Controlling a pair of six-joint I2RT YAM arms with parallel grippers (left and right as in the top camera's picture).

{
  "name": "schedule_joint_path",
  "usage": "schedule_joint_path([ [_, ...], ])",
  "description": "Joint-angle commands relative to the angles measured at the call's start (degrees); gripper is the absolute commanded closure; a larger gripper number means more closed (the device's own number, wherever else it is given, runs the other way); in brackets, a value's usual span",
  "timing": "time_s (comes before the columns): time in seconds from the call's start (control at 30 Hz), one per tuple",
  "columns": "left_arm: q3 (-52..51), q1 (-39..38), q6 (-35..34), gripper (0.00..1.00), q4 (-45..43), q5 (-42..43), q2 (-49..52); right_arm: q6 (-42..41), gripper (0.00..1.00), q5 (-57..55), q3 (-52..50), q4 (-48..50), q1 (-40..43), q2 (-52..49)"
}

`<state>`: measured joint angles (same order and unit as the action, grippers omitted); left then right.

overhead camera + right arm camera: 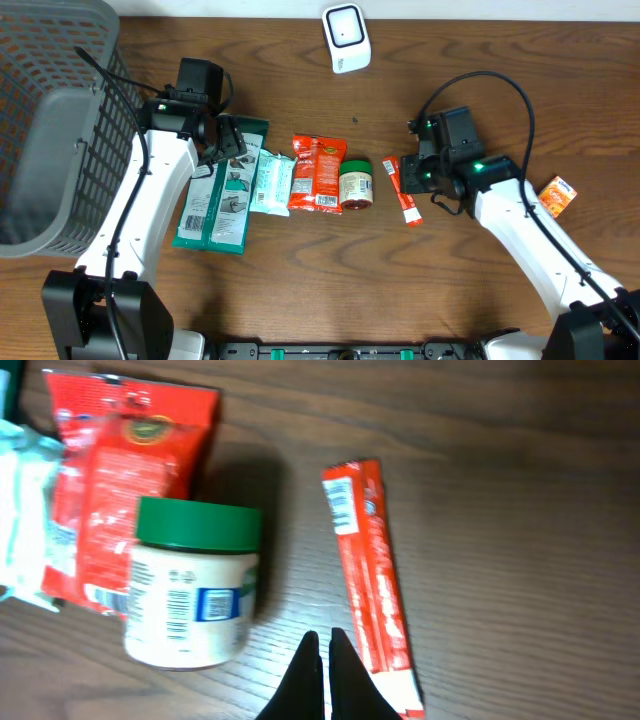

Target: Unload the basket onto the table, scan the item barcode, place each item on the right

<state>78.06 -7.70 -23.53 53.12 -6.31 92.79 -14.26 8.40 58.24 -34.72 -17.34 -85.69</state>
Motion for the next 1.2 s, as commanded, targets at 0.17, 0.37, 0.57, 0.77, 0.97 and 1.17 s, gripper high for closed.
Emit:
schedule_joint_path([
  [0.17, -0.2, 0.0, 0.4, 0.16, 0.1, -0.3, 0.1, 4.3, 0.69, -4.4, 0.1, -0.1, -1.2, -7.8],
  [0.37, -0.2, 0.0, 0.4, 0.16, 0.2, -0.3, 0.1, 5.8, 0.74, -7.6, 0.1, 5.2, -1.2, -14.7],
  [0.57, -0.2, 0.0, 0.4, 0.16, 0.2, -0.3, 0.1, 9.2, 0.79, -1.9, 0.1, 7.4, -1.0, -18.8],
  [0.77, -0.2, 0.0, 0.4, 0.16, 0.2, -0.3, 0.1, 9.2, 0.77, -2.3, 0.1, 7.6, -1.0, -21.9],
  [0.97, -0.2, 0.0, 0.4, 0.16, 0.2, -0.3, 0.1, 9.2, 0.99, -0.7, 0.2, 8.1, -0.1, -21.6],
  [1.17, -0.2, 0.0, 0.4, 0.16, 0.2, -0.3, 0.1, 9.2, 0.99, 1.1, 0.2, 8.1, 1.8, -19.7],
])
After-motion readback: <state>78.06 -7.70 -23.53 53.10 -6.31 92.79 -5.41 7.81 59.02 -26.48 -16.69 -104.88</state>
